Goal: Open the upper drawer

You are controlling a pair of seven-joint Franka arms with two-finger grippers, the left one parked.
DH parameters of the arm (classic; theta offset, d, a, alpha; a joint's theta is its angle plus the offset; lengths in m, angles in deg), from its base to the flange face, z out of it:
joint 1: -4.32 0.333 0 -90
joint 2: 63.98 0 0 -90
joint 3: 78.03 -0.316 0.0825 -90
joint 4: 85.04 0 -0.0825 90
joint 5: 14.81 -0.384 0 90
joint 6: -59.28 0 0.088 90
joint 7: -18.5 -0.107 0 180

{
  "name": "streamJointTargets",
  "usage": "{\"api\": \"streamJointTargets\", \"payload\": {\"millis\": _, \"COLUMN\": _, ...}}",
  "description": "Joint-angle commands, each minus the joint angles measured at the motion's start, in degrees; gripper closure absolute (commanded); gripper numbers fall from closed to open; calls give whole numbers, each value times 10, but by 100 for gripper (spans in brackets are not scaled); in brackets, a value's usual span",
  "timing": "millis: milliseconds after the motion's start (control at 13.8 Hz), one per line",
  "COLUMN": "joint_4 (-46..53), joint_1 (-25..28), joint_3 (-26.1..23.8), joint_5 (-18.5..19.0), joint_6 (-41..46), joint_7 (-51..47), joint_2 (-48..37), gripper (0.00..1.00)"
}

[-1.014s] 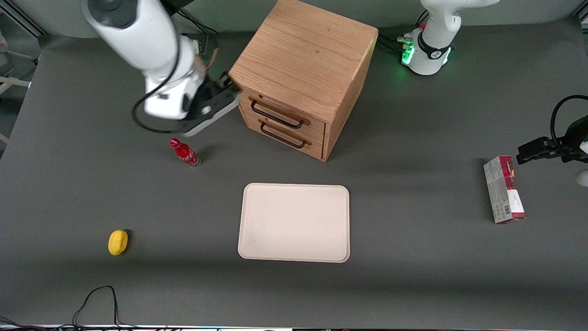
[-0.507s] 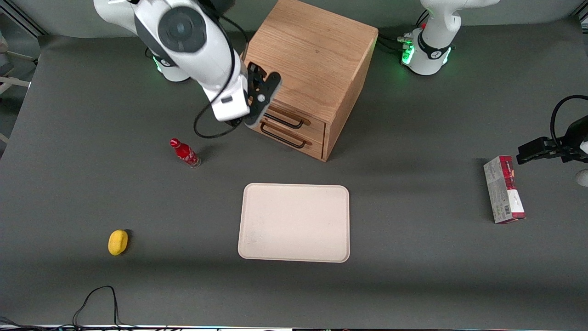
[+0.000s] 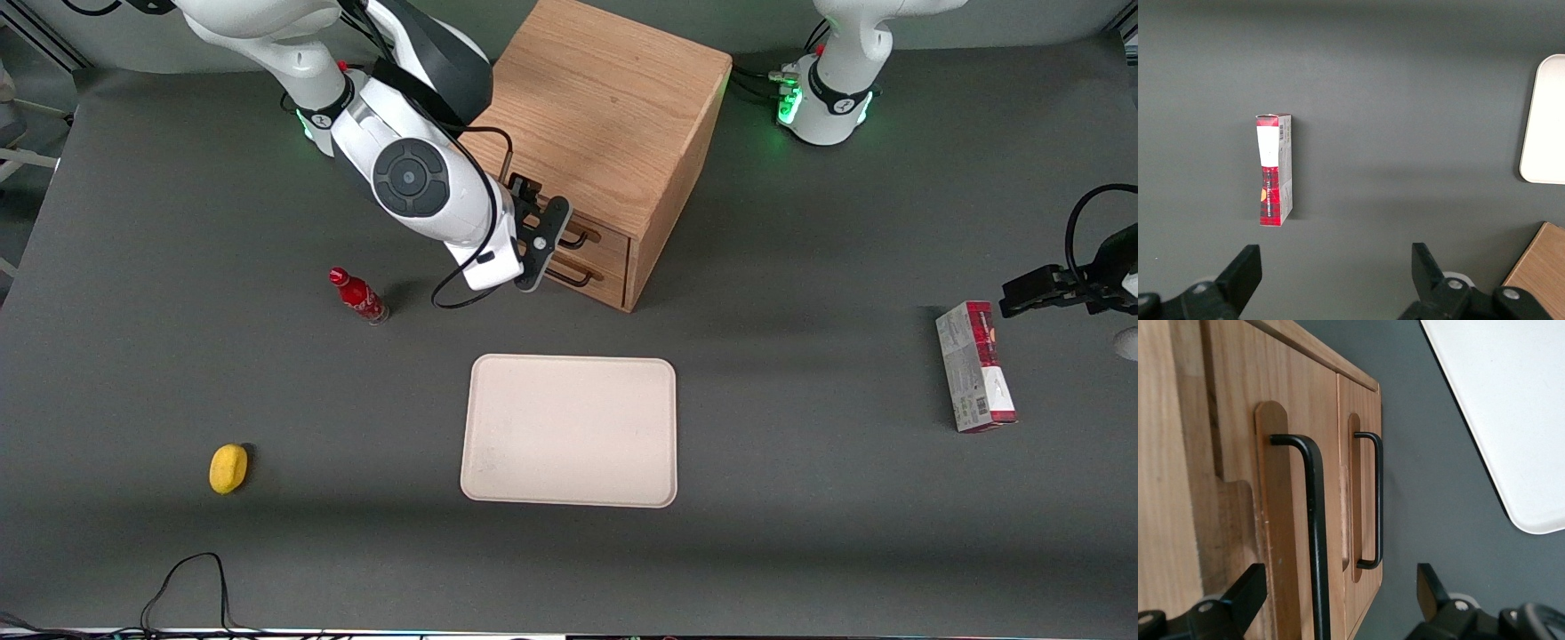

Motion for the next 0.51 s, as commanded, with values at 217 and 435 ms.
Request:
{"api": "streamJointTargets", "payload": {"millis": 217, "joint_4": -50, "joint_1": -6, "joint_3": 0, "joint_5": 1, "joint_6": -60, "joint_7": 37, "joint_2": -7, "gripper": 0}}
{"api": "streamJointTargets", "payload": {"millis": 435, "joint_4": -50, "joint_1": -6, "joint_3": 0, "joint_5": 27, "joint_6": -78, "joint_7": 38, "joint_2": 11, "gripper": 0}}
